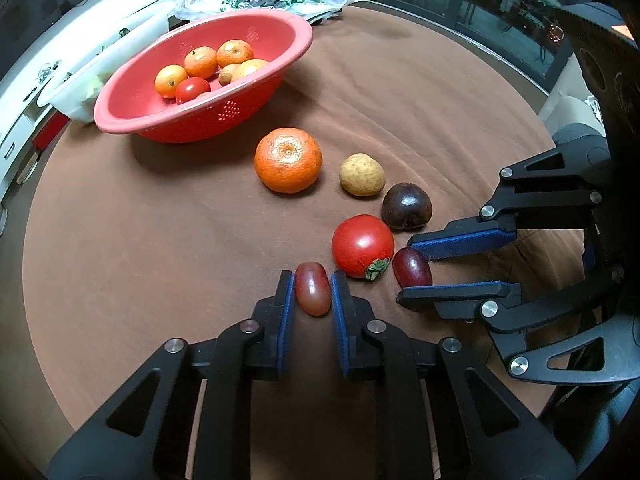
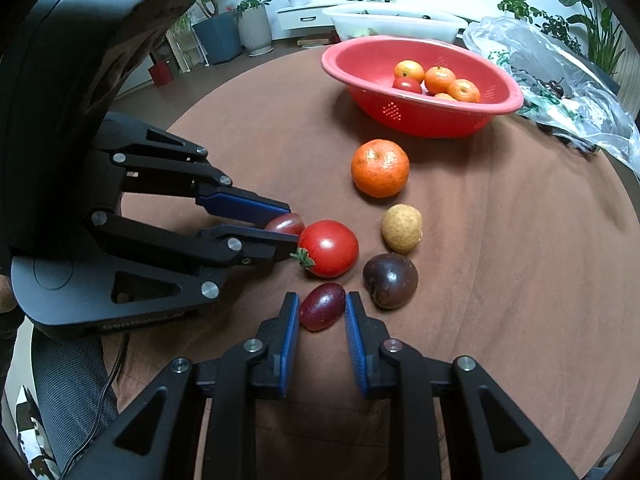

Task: Organize fruits
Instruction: 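Grasp an oval red grape with the left tool while the right tool grasps a small red grape, then carry both held grapes over the red bowl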

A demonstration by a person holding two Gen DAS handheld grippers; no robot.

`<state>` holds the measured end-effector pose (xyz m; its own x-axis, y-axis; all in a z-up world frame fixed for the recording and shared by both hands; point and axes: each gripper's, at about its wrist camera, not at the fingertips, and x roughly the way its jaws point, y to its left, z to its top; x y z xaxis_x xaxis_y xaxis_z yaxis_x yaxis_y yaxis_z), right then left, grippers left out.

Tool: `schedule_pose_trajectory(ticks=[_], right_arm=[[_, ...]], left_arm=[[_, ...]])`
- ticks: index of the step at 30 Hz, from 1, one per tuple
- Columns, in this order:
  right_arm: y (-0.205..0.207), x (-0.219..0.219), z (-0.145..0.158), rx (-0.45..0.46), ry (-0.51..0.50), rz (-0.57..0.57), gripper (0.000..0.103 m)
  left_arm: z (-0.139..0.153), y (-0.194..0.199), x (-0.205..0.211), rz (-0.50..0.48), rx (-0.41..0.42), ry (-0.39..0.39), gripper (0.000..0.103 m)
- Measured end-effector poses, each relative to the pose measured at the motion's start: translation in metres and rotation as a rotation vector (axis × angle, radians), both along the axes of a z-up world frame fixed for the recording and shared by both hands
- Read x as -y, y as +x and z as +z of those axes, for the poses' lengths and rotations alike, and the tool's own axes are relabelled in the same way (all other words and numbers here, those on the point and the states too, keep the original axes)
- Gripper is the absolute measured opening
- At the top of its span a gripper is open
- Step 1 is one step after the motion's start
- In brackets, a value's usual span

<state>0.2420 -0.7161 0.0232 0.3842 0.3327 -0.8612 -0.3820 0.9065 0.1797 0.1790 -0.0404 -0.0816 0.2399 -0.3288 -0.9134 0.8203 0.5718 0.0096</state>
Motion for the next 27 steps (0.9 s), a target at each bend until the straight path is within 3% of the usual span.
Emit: schedule_pose_trajectory(ticks=[20, 27], right_arm=[[-0.006, 0.009, 0.009, 0.008, 0.031, 0.003, 0.025], [-0.010, 0.017, 0.027, 0.035, 0.054, -0.001, 0.025]], left_arm=[[0.007, -0.004, -0.019, 0.058, 0.000, -0.053, 0.016], [0.026, -0.007, -0.028, 0.086, 0.027, -0.095, 0.016]])
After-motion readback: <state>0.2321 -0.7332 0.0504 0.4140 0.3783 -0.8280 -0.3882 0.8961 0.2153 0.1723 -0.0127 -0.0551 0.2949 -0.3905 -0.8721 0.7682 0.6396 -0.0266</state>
